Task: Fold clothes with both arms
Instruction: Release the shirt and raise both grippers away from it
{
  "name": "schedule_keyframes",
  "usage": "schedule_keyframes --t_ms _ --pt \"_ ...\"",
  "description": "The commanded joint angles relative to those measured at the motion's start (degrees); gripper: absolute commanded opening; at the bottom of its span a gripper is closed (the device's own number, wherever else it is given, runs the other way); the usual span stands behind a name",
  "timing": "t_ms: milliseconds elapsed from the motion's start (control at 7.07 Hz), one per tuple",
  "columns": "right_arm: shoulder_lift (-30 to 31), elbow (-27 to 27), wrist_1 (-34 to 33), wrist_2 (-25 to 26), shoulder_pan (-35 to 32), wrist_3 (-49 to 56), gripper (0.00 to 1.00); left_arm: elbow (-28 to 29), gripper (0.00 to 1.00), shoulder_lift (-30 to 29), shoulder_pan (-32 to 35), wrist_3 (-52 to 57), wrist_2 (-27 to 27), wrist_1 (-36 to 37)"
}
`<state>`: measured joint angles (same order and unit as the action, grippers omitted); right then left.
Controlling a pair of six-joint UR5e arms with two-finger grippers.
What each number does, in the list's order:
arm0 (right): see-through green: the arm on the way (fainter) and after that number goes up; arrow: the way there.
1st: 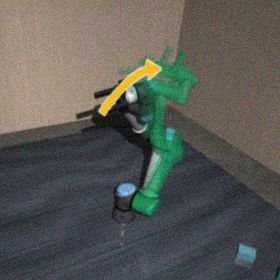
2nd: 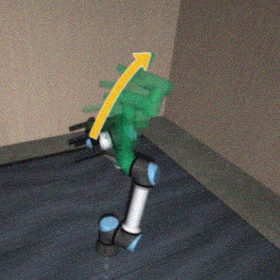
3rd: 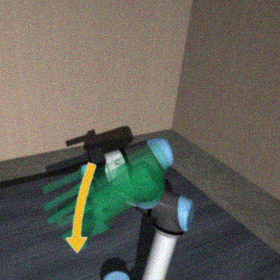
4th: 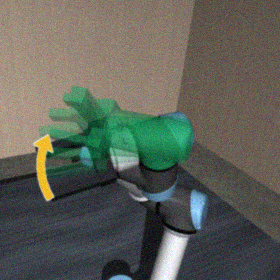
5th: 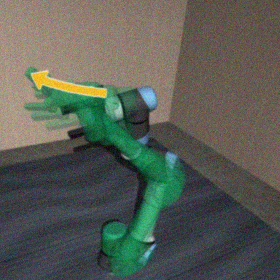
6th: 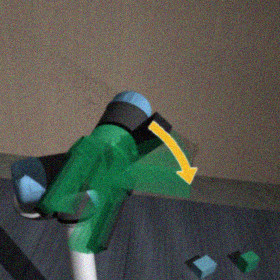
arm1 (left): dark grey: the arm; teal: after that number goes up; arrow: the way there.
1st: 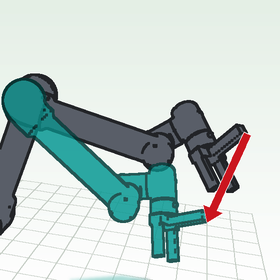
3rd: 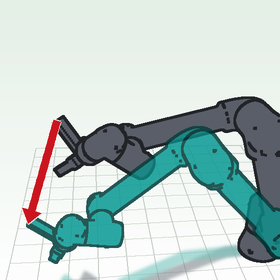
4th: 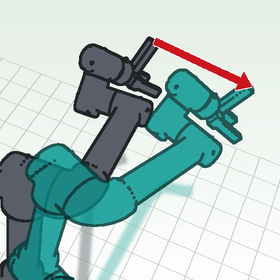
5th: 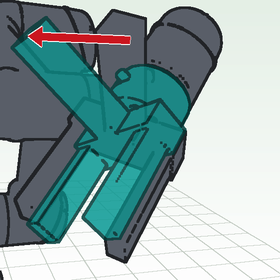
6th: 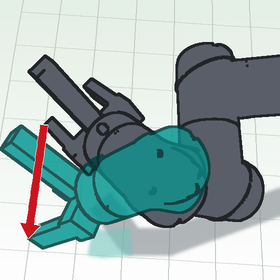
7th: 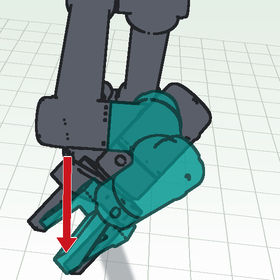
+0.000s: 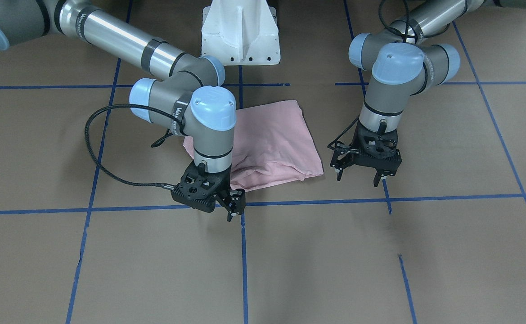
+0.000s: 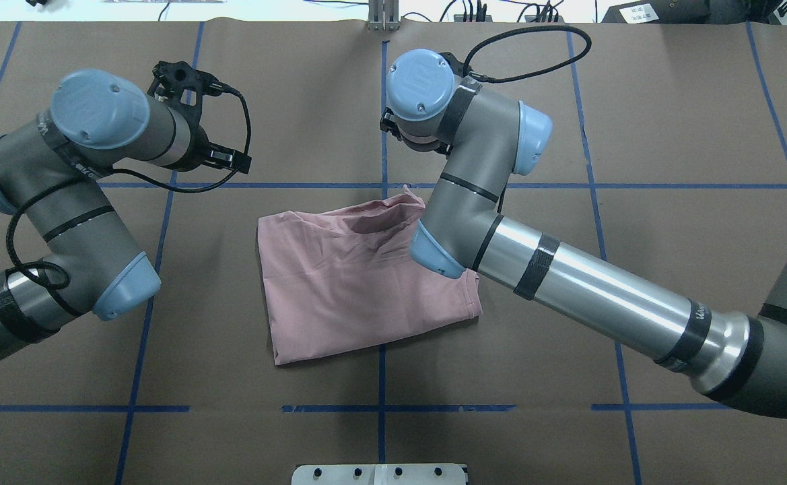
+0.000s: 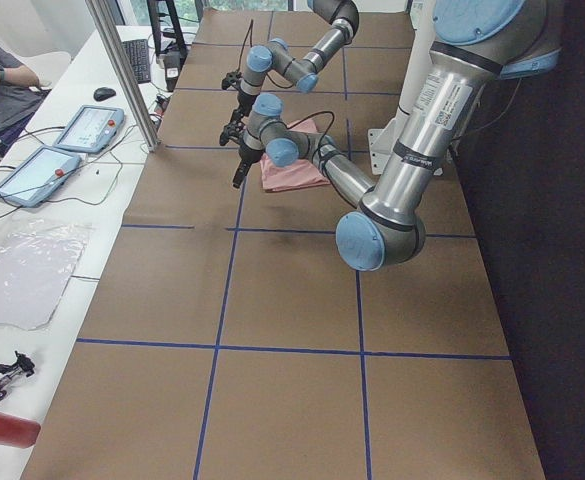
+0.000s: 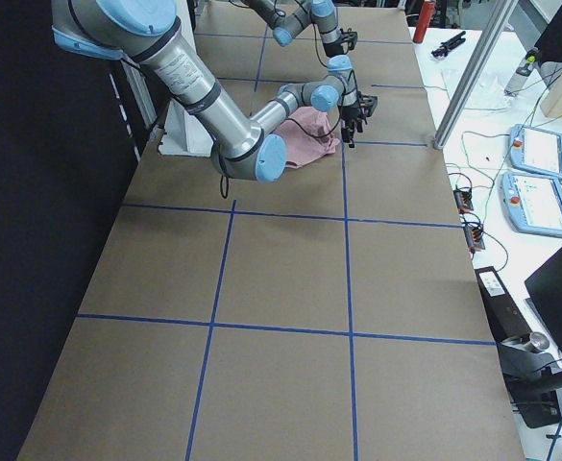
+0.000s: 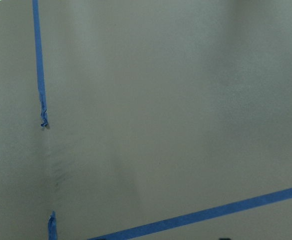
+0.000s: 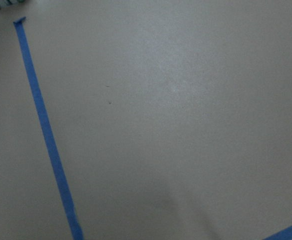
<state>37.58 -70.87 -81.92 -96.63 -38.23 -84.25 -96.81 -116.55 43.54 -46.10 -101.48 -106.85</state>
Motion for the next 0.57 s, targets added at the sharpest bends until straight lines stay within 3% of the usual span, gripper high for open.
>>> schedule_keyframes --t_ms 0,283,424 --pt "9.72 -13.85 -6.98 -5.66 -3.59 13.15 1.0 -5.63 1.0 3.41 0.06 0.31 -0.82 0.41" --pt "24.48 -29.08 -13.07 -11.19 -10.43 32.55 1.0 -14.07 1.0 10.17 2.93 12.62 -0.83 3.03" --pt "34.56 -34.98 -12.74 -11.56 -14.64 44.05 1.0 -14.28 1.0 12.29 7.65 20.71 -4.22 4.35"
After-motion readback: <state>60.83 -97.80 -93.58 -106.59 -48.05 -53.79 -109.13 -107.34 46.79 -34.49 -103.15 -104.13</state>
